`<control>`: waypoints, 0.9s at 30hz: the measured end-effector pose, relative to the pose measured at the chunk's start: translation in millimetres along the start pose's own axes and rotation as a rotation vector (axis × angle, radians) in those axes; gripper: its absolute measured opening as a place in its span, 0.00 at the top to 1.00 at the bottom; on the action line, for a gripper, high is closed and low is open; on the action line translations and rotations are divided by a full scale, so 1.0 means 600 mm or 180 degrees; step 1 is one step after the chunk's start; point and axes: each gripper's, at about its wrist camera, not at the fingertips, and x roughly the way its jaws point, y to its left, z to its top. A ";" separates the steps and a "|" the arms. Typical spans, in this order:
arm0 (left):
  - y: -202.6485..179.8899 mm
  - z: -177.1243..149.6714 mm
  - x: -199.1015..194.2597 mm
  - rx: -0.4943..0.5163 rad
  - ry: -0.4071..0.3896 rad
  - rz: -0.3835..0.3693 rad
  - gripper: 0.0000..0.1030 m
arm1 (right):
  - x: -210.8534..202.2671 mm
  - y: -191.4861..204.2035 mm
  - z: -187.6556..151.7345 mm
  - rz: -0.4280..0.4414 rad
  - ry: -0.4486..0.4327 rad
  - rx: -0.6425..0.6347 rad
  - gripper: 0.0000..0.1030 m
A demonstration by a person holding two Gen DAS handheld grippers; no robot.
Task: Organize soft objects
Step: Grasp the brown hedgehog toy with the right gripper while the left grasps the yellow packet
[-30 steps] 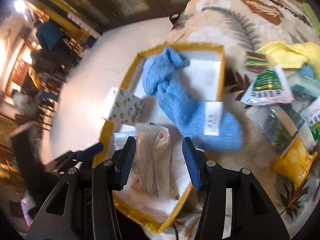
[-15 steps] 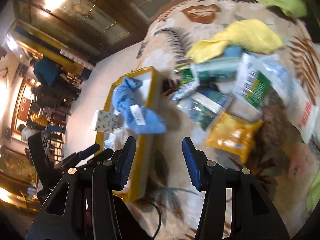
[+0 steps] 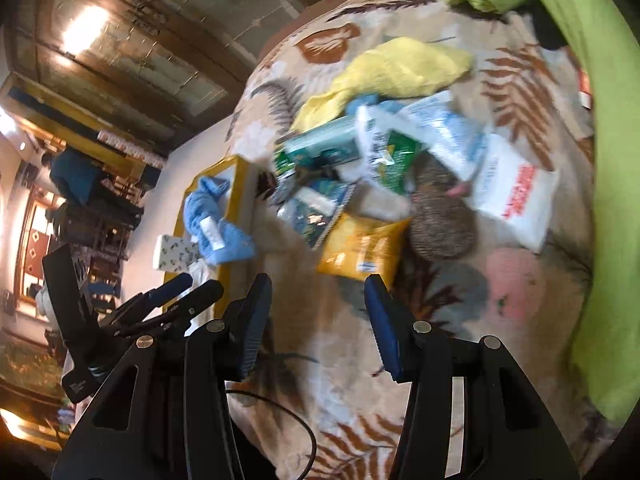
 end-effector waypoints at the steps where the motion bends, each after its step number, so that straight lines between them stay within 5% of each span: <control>1: -0.010 0.002 0.003 0.0038 0.0006 -0.0002 0.31 | -0.003 -0.008 0.001 -0.0010 -0.0006 0.0035 0.53; 27: -0.093 0.036 0.094 0.0231 0.0368 -0.0265 0.30 | -0.015 -0.082 0.028 -0.0067 -0.0047 0.0320 0.53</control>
